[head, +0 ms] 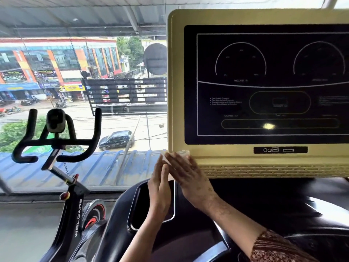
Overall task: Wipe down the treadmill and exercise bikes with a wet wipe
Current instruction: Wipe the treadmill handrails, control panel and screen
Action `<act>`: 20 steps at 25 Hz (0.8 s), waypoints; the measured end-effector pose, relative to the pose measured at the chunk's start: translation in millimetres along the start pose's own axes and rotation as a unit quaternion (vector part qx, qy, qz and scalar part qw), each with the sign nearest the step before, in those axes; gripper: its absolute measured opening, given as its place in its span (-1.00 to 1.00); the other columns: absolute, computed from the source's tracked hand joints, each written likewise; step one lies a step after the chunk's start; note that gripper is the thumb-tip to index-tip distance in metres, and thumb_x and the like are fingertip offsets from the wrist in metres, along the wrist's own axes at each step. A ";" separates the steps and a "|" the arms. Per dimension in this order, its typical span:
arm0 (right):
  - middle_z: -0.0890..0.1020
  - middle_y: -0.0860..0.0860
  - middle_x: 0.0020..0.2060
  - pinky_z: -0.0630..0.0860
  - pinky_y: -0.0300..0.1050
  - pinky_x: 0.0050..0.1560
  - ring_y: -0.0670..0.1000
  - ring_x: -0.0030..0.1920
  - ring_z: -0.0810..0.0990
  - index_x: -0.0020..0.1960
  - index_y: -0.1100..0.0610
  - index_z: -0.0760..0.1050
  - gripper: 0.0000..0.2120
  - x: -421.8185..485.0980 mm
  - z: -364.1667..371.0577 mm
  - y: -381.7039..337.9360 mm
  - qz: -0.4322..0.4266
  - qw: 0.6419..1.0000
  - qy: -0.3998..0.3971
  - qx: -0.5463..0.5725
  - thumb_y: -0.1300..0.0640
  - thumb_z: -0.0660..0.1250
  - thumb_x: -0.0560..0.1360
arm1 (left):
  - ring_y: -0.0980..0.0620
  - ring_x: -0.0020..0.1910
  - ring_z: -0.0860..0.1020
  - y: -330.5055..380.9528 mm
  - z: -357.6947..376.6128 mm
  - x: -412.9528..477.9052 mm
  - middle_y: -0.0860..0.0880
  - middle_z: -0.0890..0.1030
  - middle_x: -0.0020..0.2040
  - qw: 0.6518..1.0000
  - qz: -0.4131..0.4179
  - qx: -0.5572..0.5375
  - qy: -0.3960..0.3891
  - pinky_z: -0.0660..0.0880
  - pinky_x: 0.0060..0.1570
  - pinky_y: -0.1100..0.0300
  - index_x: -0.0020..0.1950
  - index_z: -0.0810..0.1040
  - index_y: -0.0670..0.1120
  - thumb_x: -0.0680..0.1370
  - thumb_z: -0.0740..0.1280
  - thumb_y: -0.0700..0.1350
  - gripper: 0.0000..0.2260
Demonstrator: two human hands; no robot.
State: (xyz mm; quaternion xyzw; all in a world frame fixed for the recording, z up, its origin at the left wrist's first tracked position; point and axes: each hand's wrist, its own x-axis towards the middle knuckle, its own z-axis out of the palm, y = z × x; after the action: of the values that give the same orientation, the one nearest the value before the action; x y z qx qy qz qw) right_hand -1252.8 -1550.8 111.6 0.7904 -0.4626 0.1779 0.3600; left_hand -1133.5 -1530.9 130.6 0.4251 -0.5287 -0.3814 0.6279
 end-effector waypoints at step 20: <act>-0.27 -0.01 0.51 -0.27 0.00 0.50 -0.01 0.51 -0.31 0.48 -0.08 -0.43 -0.39 -74.3 -36.9 101.6 0.208 0.961 -0.147 0.107 -0.09 -0.14 0.58 | 0.06 0.53 -0.03 -11.4 65.9 18.4 -0.15 0.19 0.50 0.813 0.380 0.426 -0.111 -0.09 0.49 0.14 0.47 0.24 -0.25 0.55 0.10 -0.15 -0.51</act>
State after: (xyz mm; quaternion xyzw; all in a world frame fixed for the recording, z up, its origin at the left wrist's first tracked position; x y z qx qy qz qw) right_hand -1376.1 -1510.6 132.1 0.7283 -0.6428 0.1789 0.1561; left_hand -1196.2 -1560.5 131.4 0.3703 -0.8239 0.1063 0.4158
